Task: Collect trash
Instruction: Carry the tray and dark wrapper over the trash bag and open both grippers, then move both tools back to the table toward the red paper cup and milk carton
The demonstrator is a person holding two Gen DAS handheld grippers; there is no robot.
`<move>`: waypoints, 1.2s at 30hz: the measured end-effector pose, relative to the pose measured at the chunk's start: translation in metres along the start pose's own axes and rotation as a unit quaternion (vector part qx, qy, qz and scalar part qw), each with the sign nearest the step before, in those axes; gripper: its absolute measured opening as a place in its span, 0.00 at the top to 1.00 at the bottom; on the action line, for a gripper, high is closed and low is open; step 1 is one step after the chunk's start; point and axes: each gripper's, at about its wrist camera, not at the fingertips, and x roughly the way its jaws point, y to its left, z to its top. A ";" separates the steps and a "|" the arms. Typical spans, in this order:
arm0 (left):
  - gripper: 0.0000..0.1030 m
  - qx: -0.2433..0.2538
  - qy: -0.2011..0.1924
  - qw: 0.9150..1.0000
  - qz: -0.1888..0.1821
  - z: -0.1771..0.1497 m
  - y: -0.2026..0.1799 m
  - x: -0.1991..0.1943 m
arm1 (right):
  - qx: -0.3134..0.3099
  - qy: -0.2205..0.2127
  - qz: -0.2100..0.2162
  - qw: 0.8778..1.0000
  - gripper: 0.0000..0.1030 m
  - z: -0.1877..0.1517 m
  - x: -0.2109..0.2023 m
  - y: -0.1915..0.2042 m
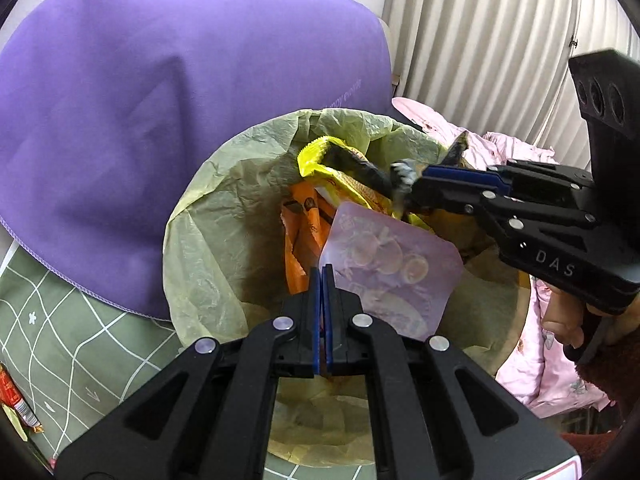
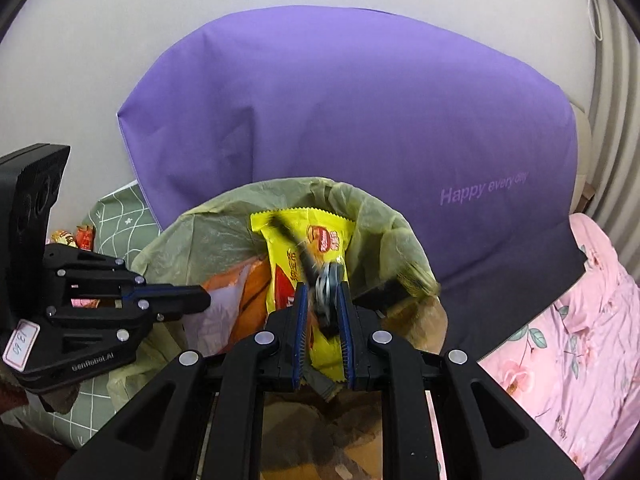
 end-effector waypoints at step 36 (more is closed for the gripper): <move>0.61 -0.238 -0.104 0.940 0.220 -0.148 0.172 -0.191 | -0.105 0.008 0.206 0.973 0.49 0.005 0.014 0.175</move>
